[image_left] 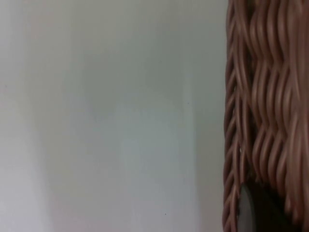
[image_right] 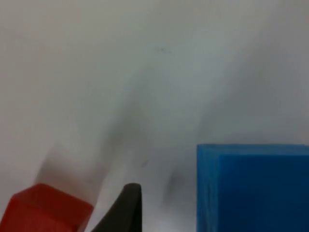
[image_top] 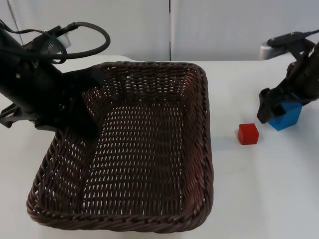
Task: Pick up the basket with the left hand and place the largest block into the basket with the right hand.
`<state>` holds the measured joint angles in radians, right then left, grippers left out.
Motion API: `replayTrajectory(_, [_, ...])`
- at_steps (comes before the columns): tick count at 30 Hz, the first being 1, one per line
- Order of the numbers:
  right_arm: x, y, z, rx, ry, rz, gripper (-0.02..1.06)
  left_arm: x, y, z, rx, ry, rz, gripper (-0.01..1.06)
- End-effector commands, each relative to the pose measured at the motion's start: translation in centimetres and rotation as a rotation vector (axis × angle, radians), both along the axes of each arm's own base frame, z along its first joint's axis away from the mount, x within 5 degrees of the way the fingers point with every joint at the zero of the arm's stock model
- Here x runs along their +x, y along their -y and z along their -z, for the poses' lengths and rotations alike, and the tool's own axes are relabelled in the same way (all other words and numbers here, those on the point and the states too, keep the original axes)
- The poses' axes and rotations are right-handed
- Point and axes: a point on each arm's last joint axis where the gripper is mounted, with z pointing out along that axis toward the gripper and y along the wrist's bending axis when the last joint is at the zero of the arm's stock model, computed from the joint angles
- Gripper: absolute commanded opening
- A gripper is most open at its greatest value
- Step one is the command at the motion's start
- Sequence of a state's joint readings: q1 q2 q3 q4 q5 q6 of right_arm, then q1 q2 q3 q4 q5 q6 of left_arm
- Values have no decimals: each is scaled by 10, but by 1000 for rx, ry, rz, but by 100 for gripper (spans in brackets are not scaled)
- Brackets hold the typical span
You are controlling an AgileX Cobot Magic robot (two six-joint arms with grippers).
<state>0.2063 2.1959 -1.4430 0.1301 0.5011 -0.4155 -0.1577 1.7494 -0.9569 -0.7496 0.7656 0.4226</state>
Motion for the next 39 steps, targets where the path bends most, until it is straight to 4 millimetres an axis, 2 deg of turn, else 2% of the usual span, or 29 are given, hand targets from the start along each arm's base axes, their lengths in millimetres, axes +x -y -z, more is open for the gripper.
replayTrajectory(1, [4, -2, 1, 3, 25, -5, 100, 2, 2, -5, -28, 5, -18, 0])
replayTrajectory(4, [4, -2, 3, 4, 27, -3, 83, 2, 2, -5, -28, 5, -18, 0])
replayTrajectory(5, [4, -2, 3, 4, 27, -3, 83, 2, 2, -5, -28, 5, -18, 0])
replayTrajectory(6, [4, -2, 3, 4, 27, -3, 77, 2, 2, -5, -28, 5, -18, 0])
replayTrajectory(8, [4, -2, 3, 5, 29, -2, 57, 2, 2, -5, -28, 5, -18, 0])
replayTrajectory(10, [4, -2, 3, 5, 29, -2, 54, 2, 2, -5, -28, 5, -18, 0])
replayTrajectory(11, [4, -2, 1, 5, 29, -3, 40, 2, 2, -5, -28, 5, -18, 0])
replayTrajectory(13, [4, -2, -4, 8, 29, 1, 20, 2, 2, -5, -28, 5, -18, 0])
replayTrajectory(14, [4, -2, -4, 8, 29, 1, 20, 2, 2, -5, -28, 5, -18, 0])
replayTrajectory(16, [2, -2, -14, 12, 28, 2, 3, 2, 2, -5, -28, 5, -18, 0])
replayTrajectory(17, [0, -1, -22, 15, 32, 3, 0, 2, 2, -5, -28, 5, -18, 0])
replayTrajectory(18, [-1, -1, -34, 19, 43, 1, 0, 2, 2, -5, -28, 5, -18, 0])
replayTrajectory(19, [-1, -1, -34, 19, 43, 1, 0, 2, 2, -5, -28, 5, -18, 0])
replayTrajectory(23, [-12, 0, -79, 31, 77, -8, 0, 2, 2, -5, -28, 5, -18, 0])
replayTrajectory(24, [-12, 0, -79, 31, 77, -8, 0, 2, 2, -5, -28, 5, -18, 0])
replayTrajectory(28, [-27, 3, -122, 42, 108, -18, 0, 2, 2, -5, -28, 5, -18, 0])
replayTrajectory(29, [-27, 3, -122, 42, 108, -18, 0, 2, 2, -5, -28, 5, -18, 0])
replayTrajectory(34, [-48, 6, -169, 56, 161, -27, 0, 1, 2, -5, -30, 2, -16, 0])
replayTrajectory(39, [-56, 8, -182, 60, 176, -30, 0, 1, 2, -5, -30, 2, -16, 0])
